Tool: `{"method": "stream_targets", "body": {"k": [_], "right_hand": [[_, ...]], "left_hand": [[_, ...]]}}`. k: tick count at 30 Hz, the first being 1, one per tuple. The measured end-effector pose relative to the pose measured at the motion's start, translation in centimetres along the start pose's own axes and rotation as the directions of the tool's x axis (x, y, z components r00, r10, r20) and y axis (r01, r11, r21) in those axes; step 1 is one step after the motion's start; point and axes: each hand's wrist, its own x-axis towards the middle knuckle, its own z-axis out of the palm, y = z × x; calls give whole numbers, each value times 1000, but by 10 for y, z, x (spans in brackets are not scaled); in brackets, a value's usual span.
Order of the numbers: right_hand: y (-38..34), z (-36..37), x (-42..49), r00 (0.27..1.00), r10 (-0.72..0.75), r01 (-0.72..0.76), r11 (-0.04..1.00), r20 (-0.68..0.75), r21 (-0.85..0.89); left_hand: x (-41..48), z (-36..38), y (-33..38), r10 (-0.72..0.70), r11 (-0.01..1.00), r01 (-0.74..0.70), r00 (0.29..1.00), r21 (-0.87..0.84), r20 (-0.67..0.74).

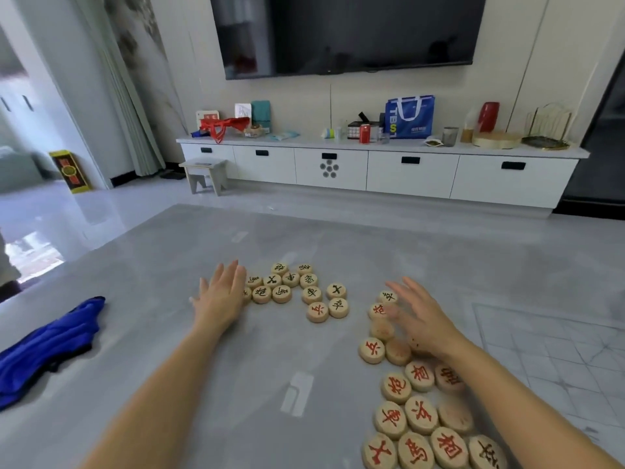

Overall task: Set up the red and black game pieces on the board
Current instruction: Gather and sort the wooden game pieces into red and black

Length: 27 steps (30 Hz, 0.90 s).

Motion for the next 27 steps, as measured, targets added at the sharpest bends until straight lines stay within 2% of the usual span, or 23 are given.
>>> {"method": "stream_targets", "body": {"k": [4,9,11,14,22,27], "right_hand": [[5,7,37,998,-34,39,995,51,-97],[7,12,64,996,-64,67,996,65,-56],[9,12,69,990,-78,94,987,119,-134],[8,12,73,974,-93,146,954,208,-260],[7,16,69,966,-109,162,962,235,-220],[10,12,59,956,-150,205,956,253,-208]], "left_hand": [[28,7,7,84,963,-108,991,246,105],[42,25,26,258,892,-318,942,322,217],[42,31,33,319,848,-398,910,351,264],[35,41,48,371,807,-470,875,358,312],[5,79,96,500,703,-620,780,348,377],[-13,94,114,526,690,-645,759,329,383]]}}
